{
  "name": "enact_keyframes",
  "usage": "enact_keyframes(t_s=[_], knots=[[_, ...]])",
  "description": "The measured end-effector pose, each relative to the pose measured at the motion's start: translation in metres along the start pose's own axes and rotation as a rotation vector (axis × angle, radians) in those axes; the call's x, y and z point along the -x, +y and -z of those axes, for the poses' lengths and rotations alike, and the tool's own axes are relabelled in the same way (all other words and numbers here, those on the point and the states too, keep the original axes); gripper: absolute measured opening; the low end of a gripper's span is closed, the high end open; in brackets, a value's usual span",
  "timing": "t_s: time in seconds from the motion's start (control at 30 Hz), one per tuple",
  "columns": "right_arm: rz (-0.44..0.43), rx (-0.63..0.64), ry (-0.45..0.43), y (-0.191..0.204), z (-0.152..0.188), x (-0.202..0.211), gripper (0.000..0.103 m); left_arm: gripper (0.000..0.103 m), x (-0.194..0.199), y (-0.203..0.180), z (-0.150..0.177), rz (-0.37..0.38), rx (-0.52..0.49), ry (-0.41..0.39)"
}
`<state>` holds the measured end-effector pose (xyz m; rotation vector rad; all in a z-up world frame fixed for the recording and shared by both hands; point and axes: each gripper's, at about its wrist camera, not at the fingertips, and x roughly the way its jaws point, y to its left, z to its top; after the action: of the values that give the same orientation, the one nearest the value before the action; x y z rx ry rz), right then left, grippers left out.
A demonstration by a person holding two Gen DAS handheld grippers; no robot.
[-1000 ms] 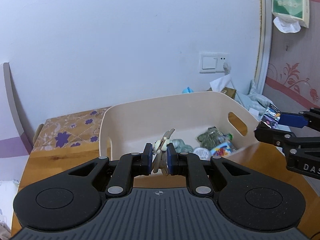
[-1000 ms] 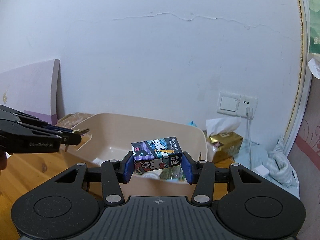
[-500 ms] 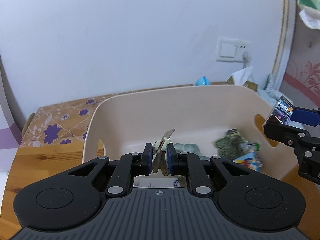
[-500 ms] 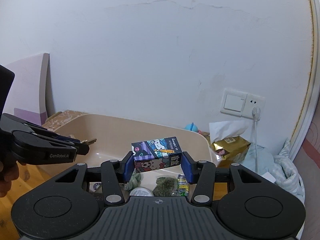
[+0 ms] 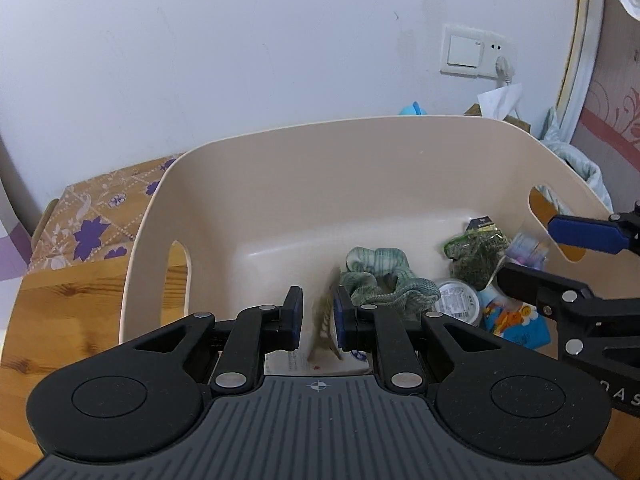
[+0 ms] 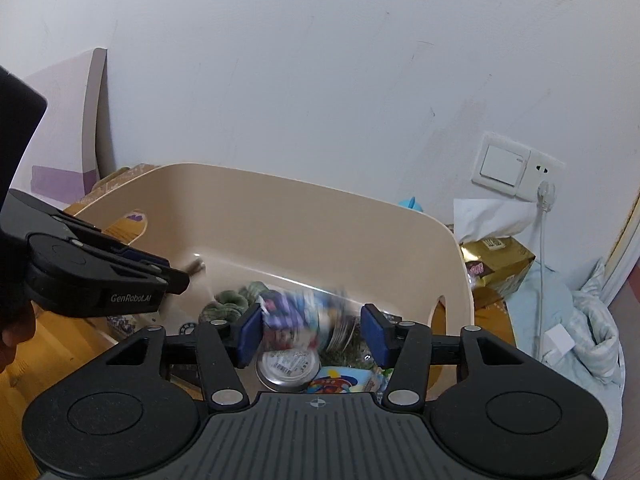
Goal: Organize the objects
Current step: 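Open both tools to drop the sticks and purple carton into the bin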
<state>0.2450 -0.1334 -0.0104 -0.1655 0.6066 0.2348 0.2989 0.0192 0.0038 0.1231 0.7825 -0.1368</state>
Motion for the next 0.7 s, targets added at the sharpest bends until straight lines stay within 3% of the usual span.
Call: enact_keyframes(t_s=[0.03, 0.17, 0.2, 0.27, 0.43, 0.7], knots=[[0.001, -0.002, -0.001, -0.001, 0.0, 0.0, 0.061, 0.022, 0.001, -0.001, 0.0, -0.005, -0.002, 0.0], [0.007, -0.01, -0.022, -0.004, -0.001, 0.01, 0.077, 0.073, 0.008, 0.0, 0.0, -0.023, 0.019, -0.016], [0.01, -0.012, -0.029, -0.005, -0.001, 0.013, 0.079, 0.077, 0.012, -0.001, 0.001, -0.019, 0.019, -0.029], [0.016, -0.016, -0.037, -0.008, -0.001, 0.019, 0.095, 0.084, 0.017, -0.002, 0.001, -0.033, 0.02, -0.039], [0.018, -0.032, -0.05, -0.017, -0.002, 0.034, 0.103, 0.086, 0.029, -0.006, 0.002, -0.047, 0.023, -0.047], [0.021, -0.038, -0.056, -0.021, 0.004, 0.058, 0.103, 0.088, 0.054, -0.011, 0.008, -0.035, 0.066, -0.055]])
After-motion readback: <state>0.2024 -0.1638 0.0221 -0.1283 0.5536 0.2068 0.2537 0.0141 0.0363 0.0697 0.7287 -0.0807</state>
